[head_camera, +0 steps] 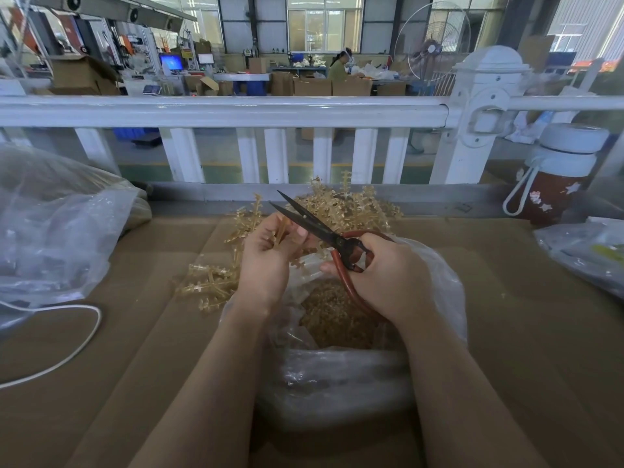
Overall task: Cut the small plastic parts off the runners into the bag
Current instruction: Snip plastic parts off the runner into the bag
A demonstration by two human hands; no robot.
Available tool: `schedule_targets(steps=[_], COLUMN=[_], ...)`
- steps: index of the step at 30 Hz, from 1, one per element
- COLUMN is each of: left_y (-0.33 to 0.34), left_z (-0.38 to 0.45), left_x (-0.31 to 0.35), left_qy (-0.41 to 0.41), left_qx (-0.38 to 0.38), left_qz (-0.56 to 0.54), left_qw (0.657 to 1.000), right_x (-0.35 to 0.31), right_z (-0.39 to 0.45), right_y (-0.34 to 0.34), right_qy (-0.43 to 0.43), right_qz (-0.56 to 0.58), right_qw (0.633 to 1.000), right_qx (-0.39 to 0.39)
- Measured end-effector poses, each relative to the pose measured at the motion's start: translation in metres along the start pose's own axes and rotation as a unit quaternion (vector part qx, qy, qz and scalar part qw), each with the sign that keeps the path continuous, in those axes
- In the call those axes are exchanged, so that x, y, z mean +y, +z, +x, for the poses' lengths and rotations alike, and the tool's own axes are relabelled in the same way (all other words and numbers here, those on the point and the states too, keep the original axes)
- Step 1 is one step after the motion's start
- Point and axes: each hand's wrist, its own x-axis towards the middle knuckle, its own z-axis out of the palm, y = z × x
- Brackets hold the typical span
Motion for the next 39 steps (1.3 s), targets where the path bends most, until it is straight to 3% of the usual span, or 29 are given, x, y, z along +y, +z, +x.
schedule_targets(steps=[20, 28, 34, 39], left_y=[0.0, 0.0, 0.0, 0.001], left_z=[-0.001, 0.0, 0.0, -0.001], left_x=[0.002, 0.006, 0.009, 0.01], left_qy=[-0.05, -0.099, -0.114, -0.116], left_qx=[0.037, 0.074, 0.046, 0.034], left_qz=[-0.025, -0.107, -0.123, -0.136], left_qw=[0.998, 0.987, 0.985, 0.983], right_x=[0.001, 0.003, 0.005, 0.004], right_z=[0.0, 0.003, 0.008, 0.01], right_y=[0.004, 0.003, 0.004, 0.003], right_qy=[-0.003, 0.098, 0.142, 0.182], right_qz=[0.025, 0.203, 0.284, 0.328], right_qw=[1.0, 0.974, 0.948, 0.927], right_qx=[0.005, 0.032, -0.004, 0.013])
